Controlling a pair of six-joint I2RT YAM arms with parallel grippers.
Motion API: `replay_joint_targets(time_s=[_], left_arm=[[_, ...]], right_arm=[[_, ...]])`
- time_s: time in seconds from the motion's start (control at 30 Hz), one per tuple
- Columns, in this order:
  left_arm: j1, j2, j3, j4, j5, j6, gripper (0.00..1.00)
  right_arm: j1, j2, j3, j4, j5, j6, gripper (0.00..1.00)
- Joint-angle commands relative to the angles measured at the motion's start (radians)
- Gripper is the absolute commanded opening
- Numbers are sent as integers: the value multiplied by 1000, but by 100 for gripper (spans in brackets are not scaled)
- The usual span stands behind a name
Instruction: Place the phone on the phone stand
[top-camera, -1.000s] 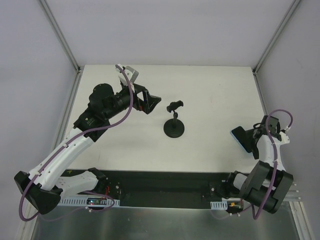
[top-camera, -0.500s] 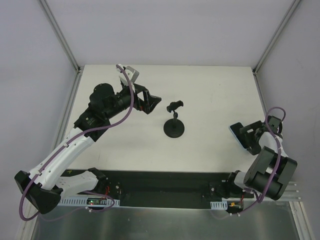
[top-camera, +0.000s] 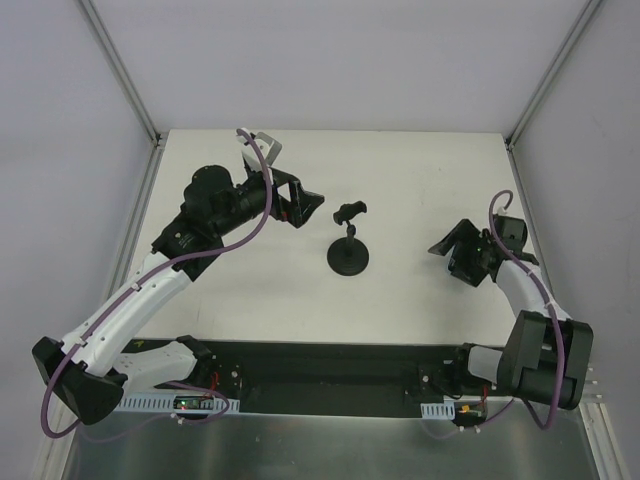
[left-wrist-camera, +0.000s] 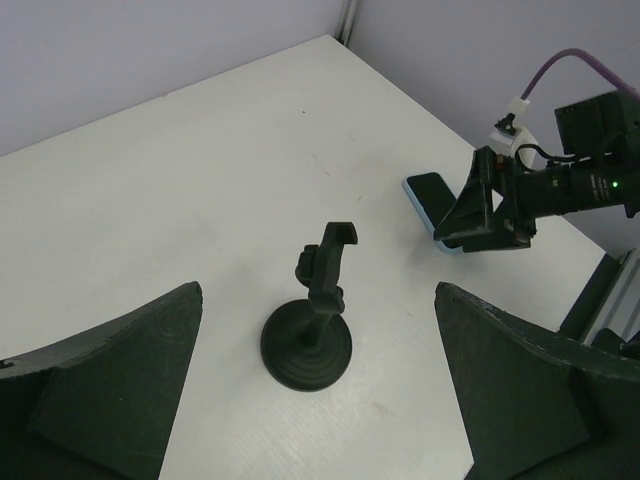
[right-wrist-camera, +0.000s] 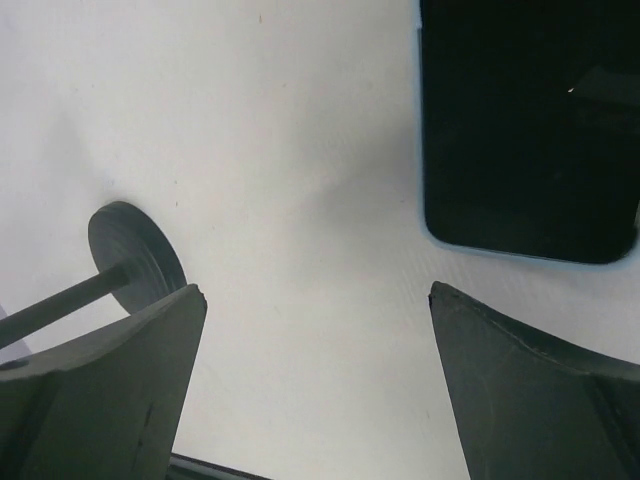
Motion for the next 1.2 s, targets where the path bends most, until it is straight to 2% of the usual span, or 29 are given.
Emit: replay_joint_targets(time_s=[0.0,0.07,0.2,0.33,0.43,0.47,0.73,0.97,1.17], left_arm=[[-6,6,18,17,14,0,99],[-6,9,16,17,16,-2,99],[-6,6,18,17,19,-2,99],[-6,1,16,16,-4,15,99],[-6,-2,18,11,-4,21,99],[-8,0,18,12,-7,23,99],[-6,1,24,8,5,20,99],[-6,6,25,5,1,24,99],[-6,18,27,5,2,21,99]], right_arm=[[-1,-66,126,-111,145,-91,97],[-1,-34,186,-190,259,-105,97],[-8,112,365,-306,347,-177,98],[-67,323,529,-399,290,-232,100],[-84,411,565,-433,277,-254,100],[-84,422,566,-436,288,-264,96],[-71,490,556,-419,237,-304,96],[5,580,640,-513,409,-324,96],[28,638,703,-561,473,-304,96]])
